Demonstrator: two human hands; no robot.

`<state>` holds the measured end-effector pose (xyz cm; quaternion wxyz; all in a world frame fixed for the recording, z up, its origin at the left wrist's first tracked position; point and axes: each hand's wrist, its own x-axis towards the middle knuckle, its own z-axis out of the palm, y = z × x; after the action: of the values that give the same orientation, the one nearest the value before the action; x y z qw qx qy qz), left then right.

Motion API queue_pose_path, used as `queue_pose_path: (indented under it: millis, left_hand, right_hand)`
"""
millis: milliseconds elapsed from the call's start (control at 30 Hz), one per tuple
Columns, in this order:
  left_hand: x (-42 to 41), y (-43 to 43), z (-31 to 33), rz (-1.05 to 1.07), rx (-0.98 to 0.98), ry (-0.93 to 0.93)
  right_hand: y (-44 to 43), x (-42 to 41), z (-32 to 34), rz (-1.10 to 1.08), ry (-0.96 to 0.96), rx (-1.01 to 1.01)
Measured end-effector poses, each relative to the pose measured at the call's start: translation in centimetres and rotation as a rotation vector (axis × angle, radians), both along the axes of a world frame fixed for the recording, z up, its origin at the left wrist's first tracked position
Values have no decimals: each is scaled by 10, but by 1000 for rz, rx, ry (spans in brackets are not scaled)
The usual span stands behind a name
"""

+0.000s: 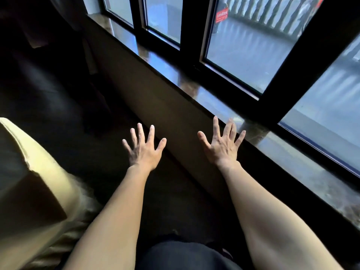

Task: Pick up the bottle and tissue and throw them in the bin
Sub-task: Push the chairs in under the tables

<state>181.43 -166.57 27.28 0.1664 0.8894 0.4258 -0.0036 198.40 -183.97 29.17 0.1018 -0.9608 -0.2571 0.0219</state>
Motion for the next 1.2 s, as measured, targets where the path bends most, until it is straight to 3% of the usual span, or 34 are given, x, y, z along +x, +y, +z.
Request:
queue_pose_path:
  millis: [433, 800, 1000, 1200]
  left_hand:
    - [43, 134, -25, 271, 4, 61]
    - [96, 269, -14, 604, 27, 4]
    - [75, 306, -13, 838, 39, 9]
    - [9, 329, -20, 1120, 40, 73]
  right_hand:
    - [192, 83, -21, 327, -20, 0]
    - [400, 147, -14, 683, -23, 5]
    - [491, 130, -9, 964, -52, -20]
    - [579, 62, -14, 1215, -53, -37]
